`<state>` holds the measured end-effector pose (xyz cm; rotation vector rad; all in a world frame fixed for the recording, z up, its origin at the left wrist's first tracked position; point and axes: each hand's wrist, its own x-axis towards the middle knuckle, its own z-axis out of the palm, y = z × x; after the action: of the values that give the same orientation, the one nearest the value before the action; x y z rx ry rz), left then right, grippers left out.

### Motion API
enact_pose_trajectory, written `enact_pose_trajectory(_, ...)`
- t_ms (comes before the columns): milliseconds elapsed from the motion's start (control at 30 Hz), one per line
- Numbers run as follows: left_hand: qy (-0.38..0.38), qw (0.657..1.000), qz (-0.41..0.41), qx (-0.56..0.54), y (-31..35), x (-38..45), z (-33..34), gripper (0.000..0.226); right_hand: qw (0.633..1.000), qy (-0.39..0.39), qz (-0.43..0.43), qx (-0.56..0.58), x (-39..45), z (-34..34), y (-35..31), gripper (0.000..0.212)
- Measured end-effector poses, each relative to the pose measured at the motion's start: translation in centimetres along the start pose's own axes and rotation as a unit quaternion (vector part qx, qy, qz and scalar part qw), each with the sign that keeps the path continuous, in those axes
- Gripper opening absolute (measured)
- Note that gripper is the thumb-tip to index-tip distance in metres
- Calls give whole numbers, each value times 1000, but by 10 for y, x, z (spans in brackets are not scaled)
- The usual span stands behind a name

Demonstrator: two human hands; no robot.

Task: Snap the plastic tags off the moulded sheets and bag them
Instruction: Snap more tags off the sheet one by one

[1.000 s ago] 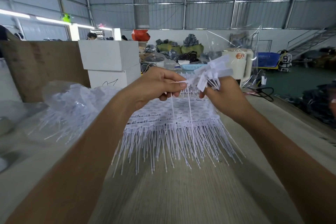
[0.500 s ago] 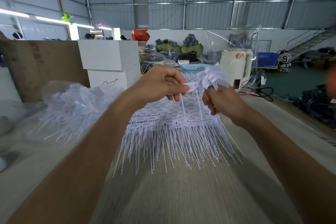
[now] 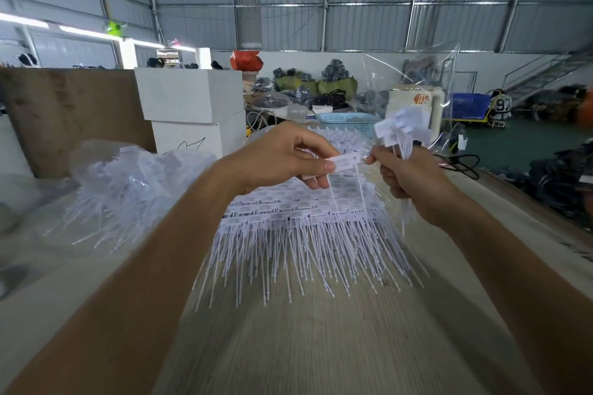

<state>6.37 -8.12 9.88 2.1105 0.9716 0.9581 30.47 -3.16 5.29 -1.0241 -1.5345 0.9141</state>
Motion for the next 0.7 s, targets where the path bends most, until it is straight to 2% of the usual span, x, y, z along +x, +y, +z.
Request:
enact_pose_trajectory(133, 18, 999, -18, 23, -6, 0, 0, 20, 992, -108, -33, 50, -6, 11, -14, 35)
enact_pose_trajectory(233, 34, 999, -17, 33, -6, 1, 1, 17, 986, -151, -74, -14, -14, 16, -24, 24)
enact_pose_trajectory(333, 63, 998, -1, 24, -4, 2, 1, 12, 973, -128, -156, -112, -18, 18, -28, 9)
enact_pose_trajectory(467, 90, 996, 11, -1, -3, 4, 2, 4, 973, -104, -176, -111, -18, 22, -29, 19)
enact_pose_trajectory(600, 120, 992, 4, -30, -3, 8, 6, 25, 973, -83, -168, -134, -19, 26, -28, 21)
enact_pose_trajectory(667, 126, 992, -17, -25, -3, 11, 9, 35, 955, -81, -224, -179, -23, 30, -31, 13)
enact_pose_trajectory(700, 125, 992, -26, -18, -5, 12, 9, 34, 943, -75, -254, -202, -23, 32, -32, 17)
